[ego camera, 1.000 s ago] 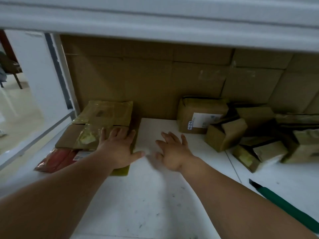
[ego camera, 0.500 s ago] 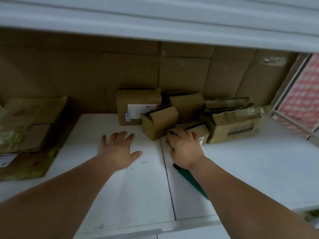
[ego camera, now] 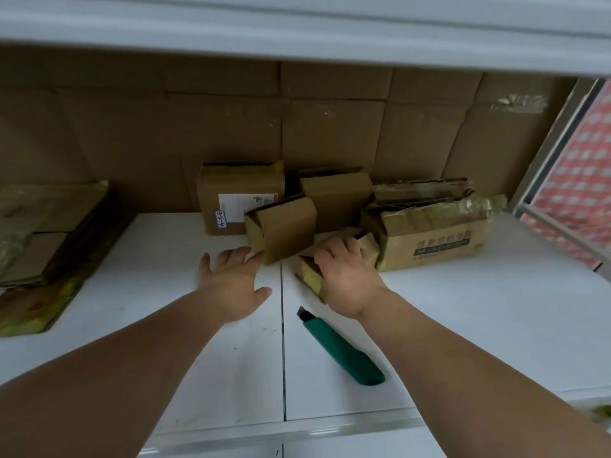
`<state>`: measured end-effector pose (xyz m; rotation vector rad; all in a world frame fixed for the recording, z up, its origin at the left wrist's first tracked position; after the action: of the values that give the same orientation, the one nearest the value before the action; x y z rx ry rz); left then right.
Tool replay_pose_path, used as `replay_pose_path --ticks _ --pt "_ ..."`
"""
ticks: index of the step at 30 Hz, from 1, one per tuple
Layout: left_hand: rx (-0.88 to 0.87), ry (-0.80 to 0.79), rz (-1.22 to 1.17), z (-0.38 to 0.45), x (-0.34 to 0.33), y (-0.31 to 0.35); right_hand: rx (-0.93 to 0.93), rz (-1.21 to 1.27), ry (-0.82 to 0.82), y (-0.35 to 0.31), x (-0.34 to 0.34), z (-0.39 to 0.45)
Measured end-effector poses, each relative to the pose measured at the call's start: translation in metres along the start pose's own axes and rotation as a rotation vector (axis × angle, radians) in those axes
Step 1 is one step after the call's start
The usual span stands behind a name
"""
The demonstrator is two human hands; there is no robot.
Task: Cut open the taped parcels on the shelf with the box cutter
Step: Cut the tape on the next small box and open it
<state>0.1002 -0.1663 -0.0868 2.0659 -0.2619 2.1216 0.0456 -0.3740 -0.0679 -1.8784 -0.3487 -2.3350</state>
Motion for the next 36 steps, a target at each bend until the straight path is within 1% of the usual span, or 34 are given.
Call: replay_pose_path --ticks 4,9,17,21,28,31,33,34,36 --pt "-0.003 0.012 -0.038 -0.001 0.006 0.008 0.011 -0.05 0.106 0.003 0.011 -0.004" --pt "-0.002 0.016 -0.107 -0.006 0.012 0.017 -0.006 -0.045 0.18 0.002 0.021 -0.014" --pt "-0.045 0.045 -0.229 -0.015 0.026 0.025 -0.071 0.144 0.207 -0.005 0.036 -0.031" --pt "-0.076 0.006 -0.341 -0.02 0.034 0.028 -0.088 0.215 0.262 -0.016 0.041 -0.035" --pt "-0.114 -0.065 -0.477 -0.035 0.038 0.018 -0.103 0.349 0.297 -0.052 0.051 -0.036" --pt "-0.113 -0.091 -0.64 -0.04 0.038 0.007 -0.07 0.365 0.261 -0.075 0.055 -0.034" --pt "-0.115 -0.068 -0.709 -0.043 0.037 -0.005 -0.046 0.386 0.24 -0.09 0.055 -0.034" --pt "-0.118 -0.051 -0.712 -0.046 0.035 -0.011 -0.029 0.39 0.251 -0.096 0.055 -0.035" --pt "-0.138 -0.031 -0.696 -0.05 0.032 -0.022 -0.004 0.37 0.345 -0.106 0.052 -0.039"
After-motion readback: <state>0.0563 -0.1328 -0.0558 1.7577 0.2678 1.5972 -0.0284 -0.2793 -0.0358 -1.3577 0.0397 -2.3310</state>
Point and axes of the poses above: each hand's wrist, its own z-axis towards the middle knuckle, its own x-axis out of the back of the hand, y = z × x, the point moved 1 cm from there along z, towards the middle knuckle, and after that the axes turned 5 degrees about x, right-handed, at the moved point
